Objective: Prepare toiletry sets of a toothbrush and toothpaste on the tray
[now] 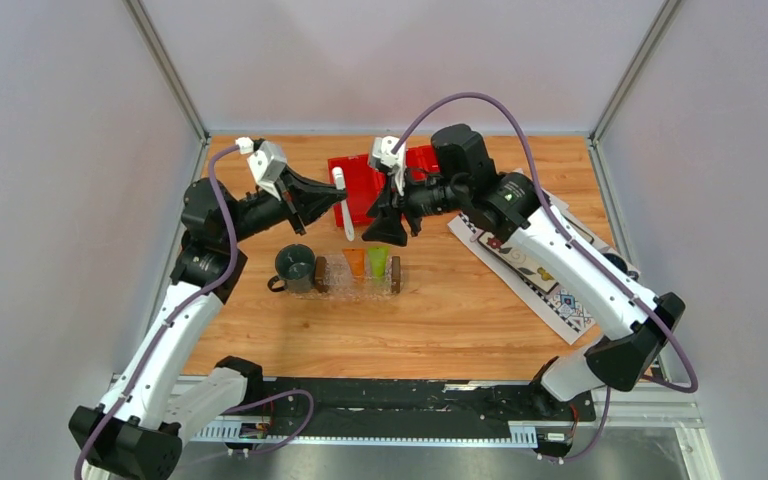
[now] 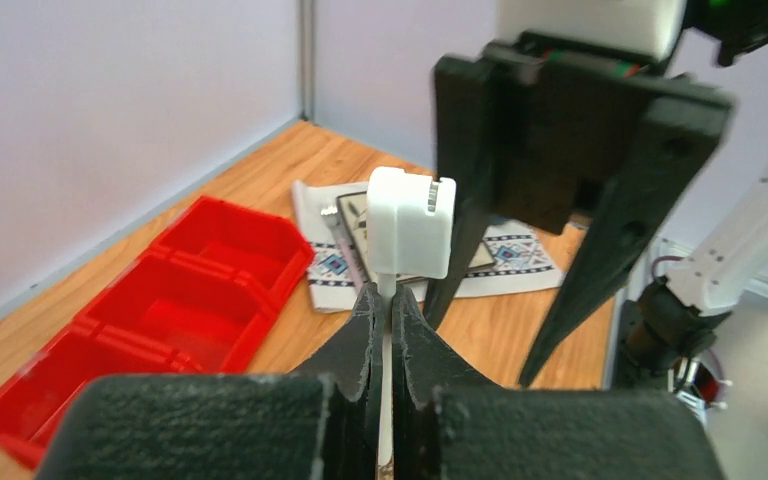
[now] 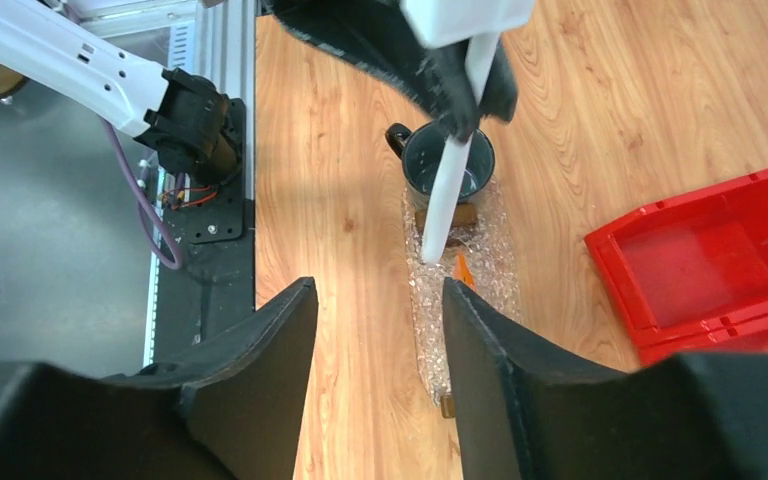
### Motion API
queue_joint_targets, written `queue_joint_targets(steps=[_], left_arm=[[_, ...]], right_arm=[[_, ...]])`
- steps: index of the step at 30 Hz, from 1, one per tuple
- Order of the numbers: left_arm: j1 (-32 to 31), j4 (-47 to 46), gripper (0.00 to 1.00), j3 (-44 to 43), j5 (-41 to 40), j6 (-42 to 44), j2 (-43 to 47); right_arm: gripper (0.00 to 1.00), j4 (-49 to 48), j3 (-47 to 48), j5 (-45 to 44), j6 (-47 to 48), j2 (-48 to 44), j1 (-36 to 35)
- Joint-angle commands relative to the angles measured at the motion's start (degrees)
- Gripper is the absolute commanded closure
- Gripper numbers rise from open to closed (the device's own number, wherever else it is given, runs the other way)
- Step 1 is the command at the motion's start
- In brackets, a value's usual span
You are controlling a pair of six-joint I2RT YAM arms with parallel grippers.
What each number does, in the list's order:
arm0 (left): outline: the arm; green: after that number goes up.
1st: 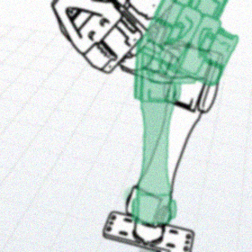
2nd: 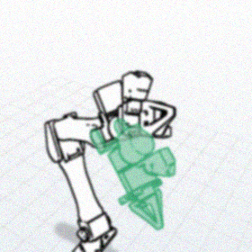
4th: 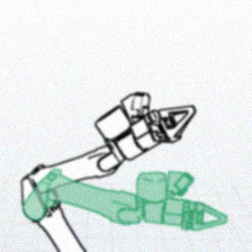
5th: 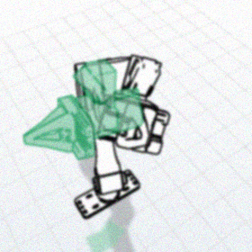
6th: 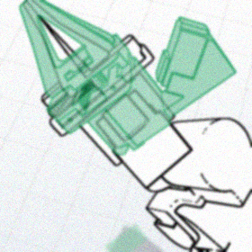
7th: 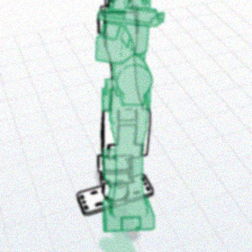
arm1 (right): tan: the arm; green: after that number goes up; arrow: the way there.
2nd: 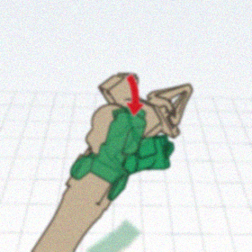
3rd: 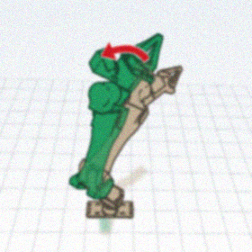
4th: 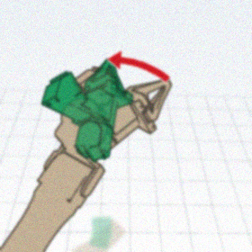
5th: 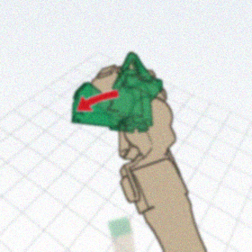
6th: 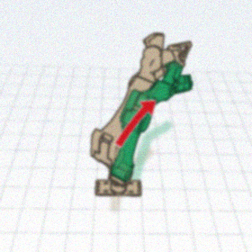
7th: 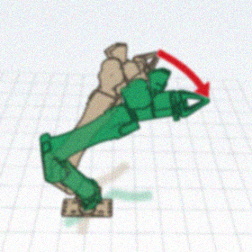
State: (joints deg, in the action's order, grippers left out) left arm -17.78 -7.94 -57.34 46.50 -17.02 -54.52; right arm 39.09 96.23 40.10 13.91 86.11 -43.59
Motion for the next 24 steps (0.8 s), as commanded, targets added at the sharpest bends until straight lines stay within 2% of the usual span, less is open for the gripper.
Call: queue_joint_targets(steps=[1,6,11,24], left_arm=[[2.6,-0.7,1.0,3.2,-3.5,4.8,2.8],[4.7,0.4,1.0,7.9,-5.4,9.5,5.7],[5.9,-3.5,1.0,14.4,-8.8,11.6,8.0],[9.2,-23.5,1.0,30.4,-9.9,8.4,7.2]], right_arm=[[0.46,-0.1,-1.3,-3.2,2.9,-4.6,0.9],[0.44,0.1,-4.0,-3.5,3.5,-6.4,3.8],[0.44,-0.1,-6.3,-3.9,4.7,-6.7,7.8],[0.43,-2.6,-12.7,-2.8,5.3,-7.8,14.1]])
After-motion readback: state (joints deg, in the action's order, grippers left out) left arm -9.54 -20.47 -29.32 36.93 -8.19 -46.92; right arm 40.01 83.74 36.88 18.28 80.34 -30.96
